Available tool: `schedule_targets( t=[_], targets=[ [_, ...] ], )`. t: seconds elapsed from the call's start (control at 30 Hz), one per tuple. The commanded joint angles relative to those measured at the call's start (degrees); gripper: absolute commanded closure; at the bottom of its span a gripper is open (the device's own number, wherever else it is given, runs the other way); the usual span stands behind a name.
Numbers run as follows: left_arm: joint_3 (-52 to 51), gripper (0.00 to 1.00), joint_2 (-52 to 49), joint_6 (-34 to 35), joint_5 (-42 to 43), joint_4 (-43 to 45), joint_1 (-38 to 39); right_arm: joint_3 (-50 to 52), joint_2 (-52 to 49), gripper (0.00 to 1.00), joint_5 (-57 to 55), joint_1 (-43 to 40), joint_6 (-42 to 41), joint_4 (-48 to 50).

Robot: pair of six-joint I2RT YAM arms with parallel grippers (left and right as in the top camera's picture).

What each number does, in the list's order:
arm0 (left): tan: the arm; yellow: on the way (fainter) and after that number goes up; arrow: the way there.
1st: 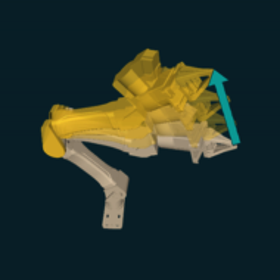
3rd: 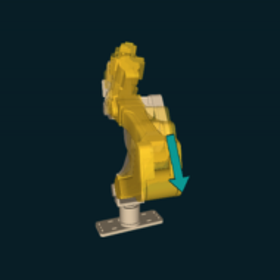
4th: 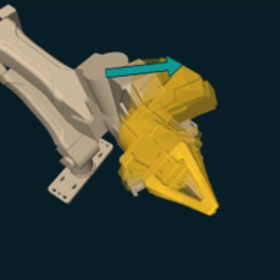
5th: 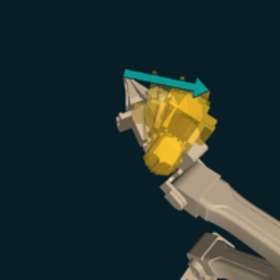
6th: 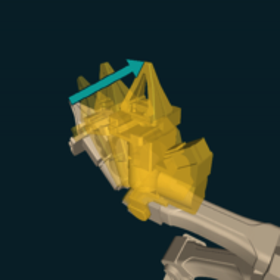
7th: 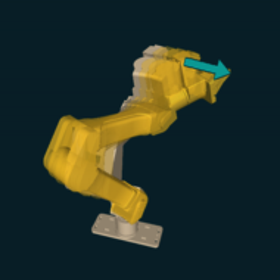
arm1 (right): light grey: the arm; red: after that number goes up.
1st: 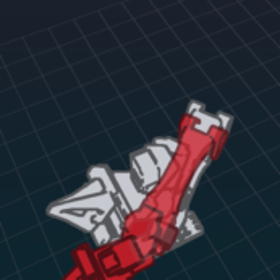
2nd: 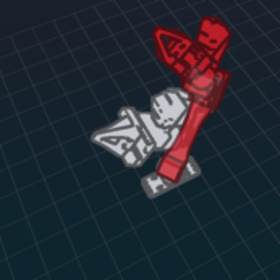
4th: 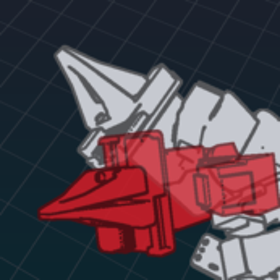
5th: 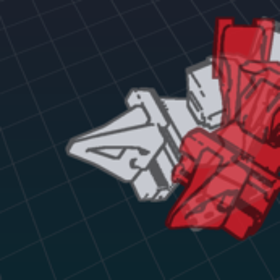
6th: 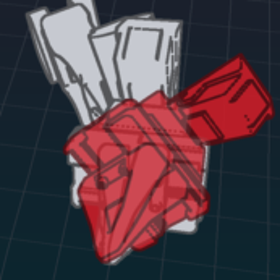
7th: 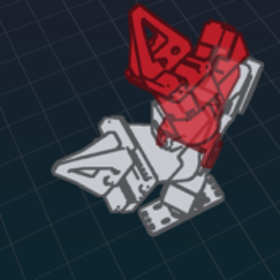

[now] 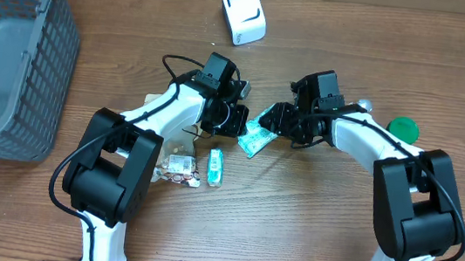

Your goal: Scan the item barcode

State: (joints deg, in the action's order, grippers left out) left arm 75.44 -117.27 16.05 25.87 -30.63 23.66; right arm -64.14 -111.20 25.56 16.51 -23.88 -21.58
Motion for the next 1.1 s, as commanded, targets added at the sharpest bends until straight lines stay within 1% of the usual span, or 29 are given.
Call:
schedule_targets(
  t=[0.0, 0.03, 0.2, 0.27, 0.33, 0.43, 0.47, 0.5, 0.53, 0.7, 0.8, 0.9, 1.0, 1.07],
  targets=[
    [-1.7, 0.96, -0.6, -1.1, -3.8, -0.6, 0.5, 0.1, -0.8, 0.53, 2.5, 0.1, -0.1, 0.6],
    [-1.7, 0.96, -0.6, -1.1, -3.8, -0.6, 0.5, 0.1, -0.8, 0.55, 3.8, 0.1, -0.1, 1.0],
    [-1.7, 0.96, -0.6, -1.1, -4.5, -0.6, 0.5, 0.0, -0.8, 0.55, 13.8, -0.3, -0.1, 4.0],
    [-1.7, 0.96, -0.6, -1.1, -5.1, -0.7, 0.5, 0.0, -0.8, 0.55, 15.1, -0.5, -0.1, 4.0],
    [-1.7, 0.96, -0.6, -1.1, -5.2, -0.7, 0.5, 0.0, -0.8, 0.59, 15.0, -0.5, -0.1, 4.0],
    [-1.7, 0.96, -0.6, -1.1, -5.1, -0.7, 0.5, 0.0, -0.8, 0.60, 14.8, -0.5, -0.1, 4.0],
    [-1.7, 0.96, -0.6, -1.1, -5.1, -0.6, 0.5, 0.0, -0.8, 0.59, 14.1, -0.5, -0.1, 4.0],
    [-1.7, 0.96, -0.6, -1.1, -5.2, -0.6, 0.5, 0.1, -0.8, 0.55, 13.1, -0.5, -0.1, 3.9],
    [-1.7, 0.96, -0.6, -1.1, -5.1, -0.6, 0.5, 0.1, -0.8, 0.54, 11.6, -0.4, -0.1, 3.7],
    [-1.7, 0.96, -0.6, -1.1, -5.1, -0.6, 0.5, 0.1, -0.8, 0.56, 7.2, 1.0, -0.1, 3.5],
    [-1.7, 0.96, -0.6, -1.1, -5.1, -0.6, 0.5, 0.1, -0.8, 0.63, 6.5, 1.9, 0.1, 3.8],
    [-1.7, 0.96, -0.6, -1.1, -5.2, -0.6, 0.5, 0.1, -0.8, 0.78, 6.5, 2.2, 0.5, 4.0],
    [-1.7, 0.96, -0.6, -1.1, -5.2, -0.6, 0.5, 0.1, -0.8, 0.87, 8.1, 2.1, 1.8, 4.0],
    [-1.7, 0.96, -0.6, -1.1, -5.2, -0.4, 0.3, 0.0, -0.7, 0.90, 10.3, 1.6, 1.9, 4.0]
  ],
)
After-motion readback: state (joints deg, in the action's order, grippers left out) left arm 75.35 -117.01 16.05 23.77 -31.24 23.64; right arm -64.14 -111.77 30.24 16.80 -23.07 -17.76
